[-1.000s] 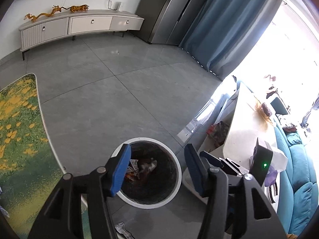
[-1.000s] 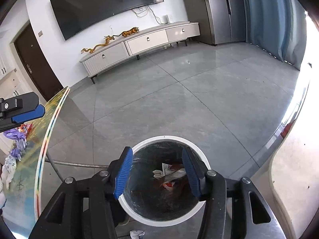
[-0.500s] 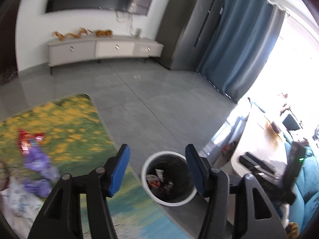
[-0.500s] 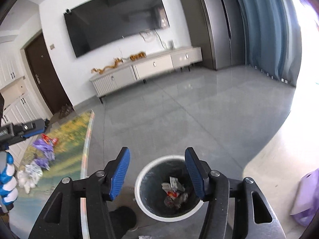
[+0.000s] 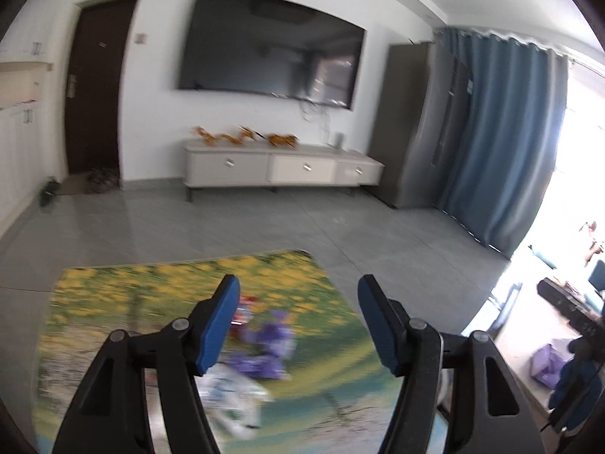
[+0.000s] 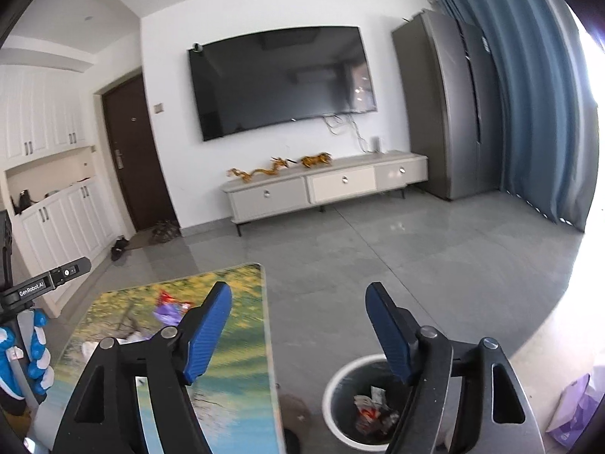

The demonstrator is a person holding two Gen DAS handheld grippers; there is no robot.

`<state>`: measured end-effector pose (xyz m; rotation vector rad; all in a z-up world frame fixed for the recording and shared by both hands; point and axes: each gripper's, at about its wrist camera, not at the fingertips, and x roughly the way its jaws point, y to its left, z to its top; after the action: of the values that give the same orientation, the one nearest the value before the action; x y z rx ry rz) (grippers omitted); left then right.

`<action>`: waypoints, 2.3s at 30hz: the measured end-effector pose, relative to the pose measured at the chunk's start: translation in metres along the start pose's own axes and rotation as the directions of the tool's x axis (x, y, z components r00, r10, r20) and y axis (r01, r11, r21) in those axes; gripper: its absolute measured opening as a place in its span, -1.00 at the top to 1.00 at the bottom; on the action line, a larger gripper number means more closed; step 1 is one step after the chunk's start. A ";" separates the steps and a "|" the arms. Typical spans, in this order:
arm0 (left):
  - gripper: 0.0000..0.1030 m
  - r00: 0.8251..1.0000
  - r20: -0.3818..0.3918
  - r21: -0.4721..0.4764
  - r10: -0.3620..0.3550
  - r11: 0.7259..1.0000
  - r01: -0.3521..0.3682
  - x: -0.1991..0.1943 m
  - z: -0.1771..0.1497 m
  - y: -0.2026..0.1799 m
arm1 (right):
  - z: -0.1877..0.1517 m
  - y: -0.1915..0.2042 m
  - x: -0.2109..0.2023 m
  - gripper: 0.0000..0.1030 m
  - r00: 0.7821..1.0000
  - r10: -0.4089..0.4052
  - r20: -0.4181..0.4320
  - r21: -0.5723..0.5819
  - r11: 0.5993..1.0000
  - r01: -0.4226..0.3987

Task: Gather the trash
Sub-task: 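Return both grippers to the remaining trash on the table, then grasp the white plastic bag with left gripper while right gripper grasps purple bag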

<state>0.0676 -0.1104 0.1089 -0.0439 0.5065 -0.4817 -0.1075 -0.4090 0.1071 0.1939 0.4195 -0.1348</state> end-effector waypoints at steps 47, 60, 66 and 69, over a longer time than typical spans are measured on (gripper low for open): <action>-0.29 0.911 -0.066 -0.180 0.408 0.893 -0.413 -0.071 -0.100 0.199 | -0.040 0.203 0.099 -0.62 0.958 0.177 -0.225 -0.185 0.958 -0.221; -0.29 0.947 -0.203 -0.212 0.249 0.933 -0.291 -0.019 -0.136 0.220 | -0.074 0.184 0.170 -0.62 0.918 0.195 -0.346 -0.109 0.963 -0.245; -0.29 0.944 -0.281 -0.192 0.172 0.954 -0.231 0.019 -0.144 0.215 | -0.086 0.186 0.209 -0.62 0.893 0.211 -0.398 -0.091 0.959 -0.267; -0.29 0.940 -0.306 -0.198 0.153 0.955 -0.220 0.033 -0.146 0.219 | -0.091 0.190 0.228 -0.62 0.881 0.214 -0.422 -0.094 0.956 -0.277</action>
<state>0.1181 0.0801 -0.0686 -0.1482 0.8447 -0.2393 0.0956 -0.2253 -0.0388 0.1220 0.8157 0.1951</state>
